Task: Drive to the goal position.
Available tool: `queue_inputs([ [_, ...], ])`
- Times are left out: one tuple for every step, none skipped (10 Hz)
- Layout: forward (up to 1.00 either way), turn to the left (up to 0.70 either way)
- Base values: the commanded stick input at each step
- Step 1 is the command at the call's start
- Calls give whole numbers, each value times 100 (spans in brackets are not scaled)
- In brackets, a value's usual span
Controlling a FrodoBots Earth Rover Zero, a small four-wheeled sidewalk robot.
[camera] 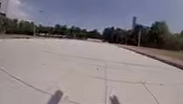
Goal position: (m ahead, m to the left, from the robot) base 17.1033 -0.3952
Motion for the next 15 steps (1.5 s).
queue_inputs([
  [100, 0],
  [100, 0],
  [100, 0],
  [100, 0],
  [100, 0],
  [100, 0],
  [100, 0],
  [100, 0],
  [100, 0],
  [100, 0],
  [100, 0],
  [100, 0],
  [100, 0],
  [100, 0],
  [100, 0],
])
